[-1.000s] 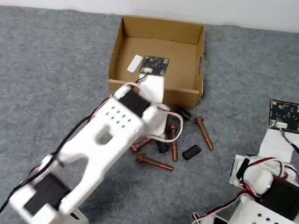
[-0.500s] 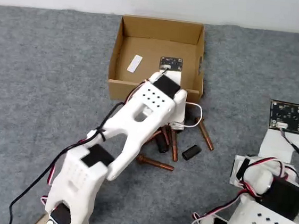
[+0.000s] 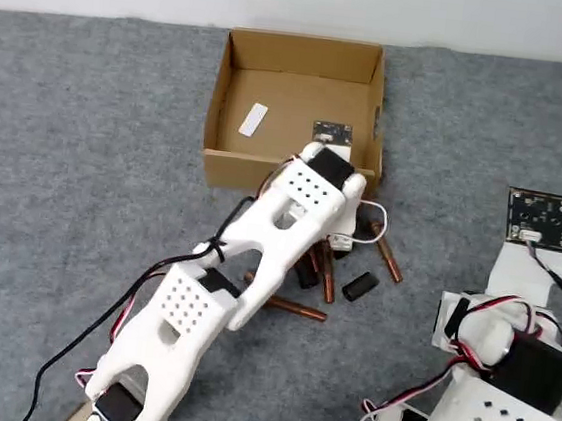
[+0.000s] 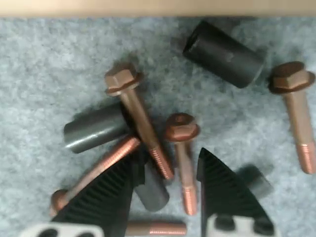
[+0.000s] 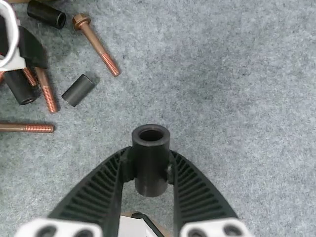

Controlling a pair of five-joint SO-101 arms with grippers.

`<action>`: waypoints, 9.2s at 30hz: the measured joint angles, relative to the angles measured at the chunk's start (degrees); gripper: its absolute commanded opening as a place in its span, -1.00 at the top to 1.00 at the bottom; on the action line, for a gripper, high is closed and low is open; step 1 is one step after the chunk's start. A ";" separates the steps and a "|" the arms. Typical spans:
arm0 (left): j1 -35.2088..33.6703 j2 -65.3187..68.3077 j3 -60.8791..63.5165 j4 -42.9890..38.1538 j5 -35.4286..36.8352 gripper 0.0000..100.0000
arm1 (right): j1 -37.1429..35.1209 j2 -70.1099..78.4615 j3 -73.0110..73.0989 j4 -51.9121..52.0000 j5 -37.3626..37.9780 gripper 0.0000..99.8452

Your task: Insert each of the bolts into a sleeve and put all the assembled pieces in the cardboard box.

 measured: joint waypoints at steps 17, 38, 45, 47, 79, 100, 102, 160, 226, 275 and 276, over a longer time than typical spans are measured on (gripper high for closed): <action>3.08 3.08 -5.98 1.14 0.00 0.63 | 0.00 0.00 0.00 0.09 0.00 0.98; 1.23 8.44 -8.70 1.23 0.26 0.99 | 0.00 0.00 0.00 0.09 0.00 0.98; 1.23 6.07 -7.65 1.23 0.35 0.99 | -0.53 0.00 0.00 0.18 -0.79 0.98; 0.79 3.43 -6.07 1.23 0.26 0.99 | -0.79 -0.18 0.00 0.18 -1.32 0.98; 3.78 -99.78 81.58 -15.38 -2.02 0.99 | -34.37 -21.01 22.51 -15.74 -30.51 0.98; -2.37 -138.37 107.43 -48.09 -12.57 0.99 | -59.25 -24.53 35.43 -38.95 -26.02 0.98; -2.37 -140.48 108.57 -51.43 -12.57 0.99 | -60.48 -24.53 35.43 -39.65 -23.30 0.98; -3.60 -143.21 116.48 -58.29 -12.84 0.99 | -61.54 -24.35 34.29 -46.68 -7.21 0.98; -12.40 -39.38 44.48 -0.09 -28.66 0.99 | -25.58 -25.05 25.67 -26.29 -24.18 0.98; -6.86 -6.77 3.78 -7.38 -10.99 0.77 | -25.58 -25.05 25.67 -26.29 -24.18 0.98; -6.15 -5.71 2.20 -6.59 -10.99 0.76 | -25.58 -25.05 25.67 -26.29 -24.18 0.98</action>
